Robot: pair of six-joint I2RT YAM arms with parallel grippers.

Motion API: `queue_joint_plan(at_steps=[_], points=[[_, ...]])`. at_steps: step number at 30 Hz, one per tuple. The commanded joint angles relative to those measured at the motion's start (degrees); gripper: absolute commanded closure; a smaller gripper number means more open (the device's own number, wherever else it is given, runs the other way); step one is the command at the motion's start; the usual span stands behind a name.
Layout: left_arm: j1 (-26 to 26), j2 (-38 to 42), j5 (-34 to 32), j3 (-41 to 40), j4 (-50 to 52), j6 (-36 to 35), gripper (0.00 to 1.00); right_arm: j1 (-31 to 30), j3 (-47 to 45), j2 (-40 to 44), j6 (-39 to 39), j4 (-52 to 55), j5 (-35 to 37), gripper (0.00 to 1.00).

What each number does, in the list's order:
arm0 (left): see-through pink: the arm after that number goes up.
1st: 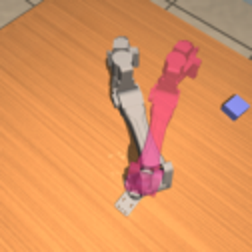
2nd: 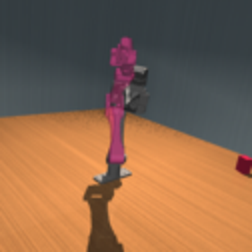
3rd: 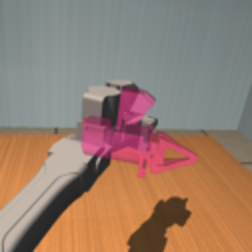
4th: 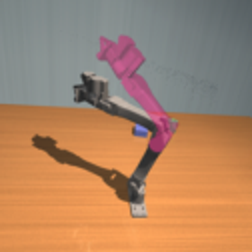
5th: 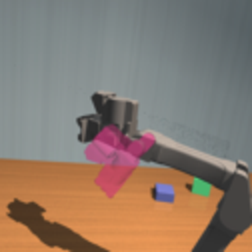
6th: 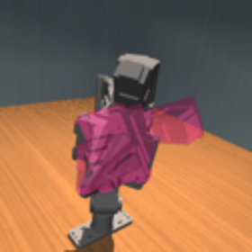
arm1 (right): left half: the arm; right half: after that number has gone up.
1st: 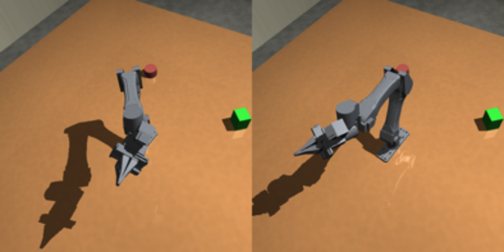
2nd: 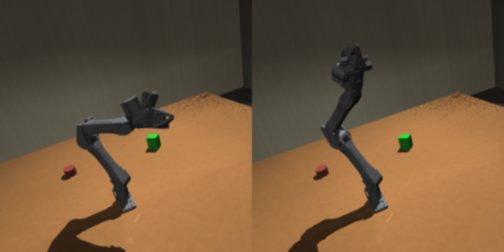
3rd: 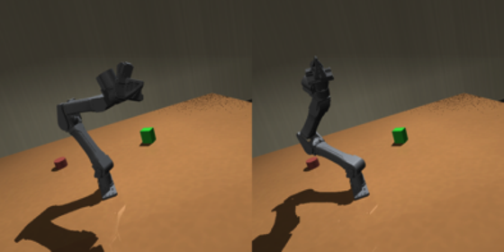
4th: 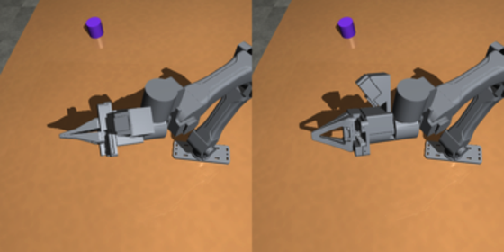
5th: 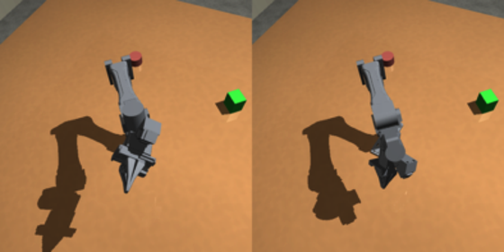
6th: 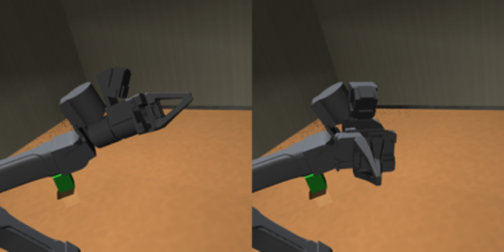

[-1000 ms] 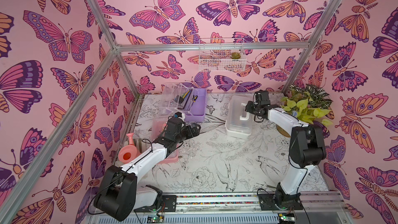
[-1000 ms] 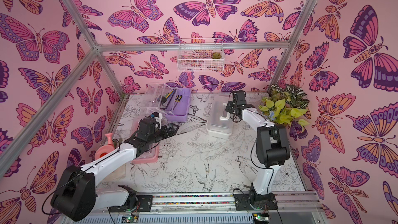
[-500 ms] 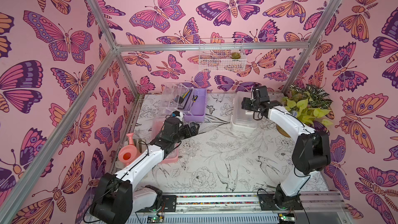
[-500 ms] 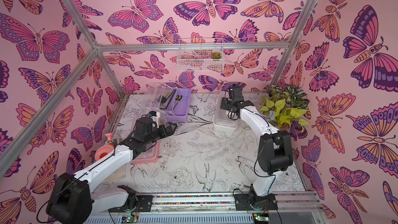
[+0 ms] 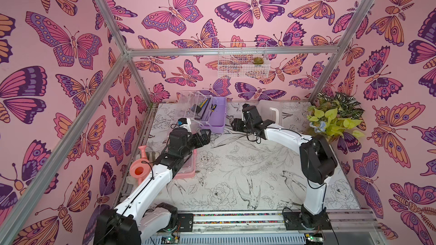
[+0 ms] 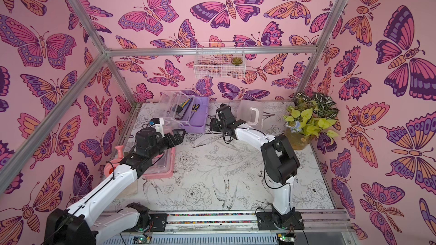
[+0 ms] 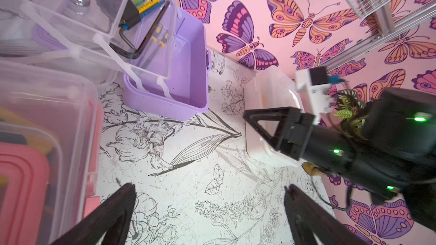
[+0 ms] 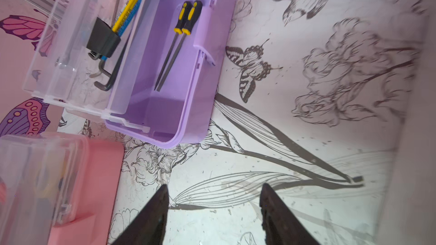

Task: Close toolboxes
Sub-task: Move the toolbox to the center of the board.

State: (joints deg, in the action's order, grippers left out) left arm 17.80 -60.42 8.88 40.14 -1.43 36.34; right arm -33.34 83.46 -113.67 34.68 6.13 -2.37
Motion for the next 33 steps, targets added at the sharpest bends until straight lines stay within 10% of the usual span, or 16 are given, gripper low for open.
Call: queue_joint_plan(at_steps=[1,11,16,33], points=[[-0.48,1.62,-1.75,-2.94,1.00,-0.96,0.00,-1.20,3.63,-3.04,4.77,-5.09,-2.51,0.40],[-1.17,1.92,0.50,-4.91,0.21,-0.37,0.00,-1.96,13.42,-14.02,9.23,-6.68,-3.30,0.43],[-1.24,1.74,1.09,-4.83,0.09,-0.29,0.00,-1.49,16.37,-17.60,11.70,-4.89,0.01,0.64],[-1.98,3.95,-0.01,-6.76,0.91,0.92,0.00,1.62,12.21,-15.63,9.05,-1.22,1.63,0.89]])
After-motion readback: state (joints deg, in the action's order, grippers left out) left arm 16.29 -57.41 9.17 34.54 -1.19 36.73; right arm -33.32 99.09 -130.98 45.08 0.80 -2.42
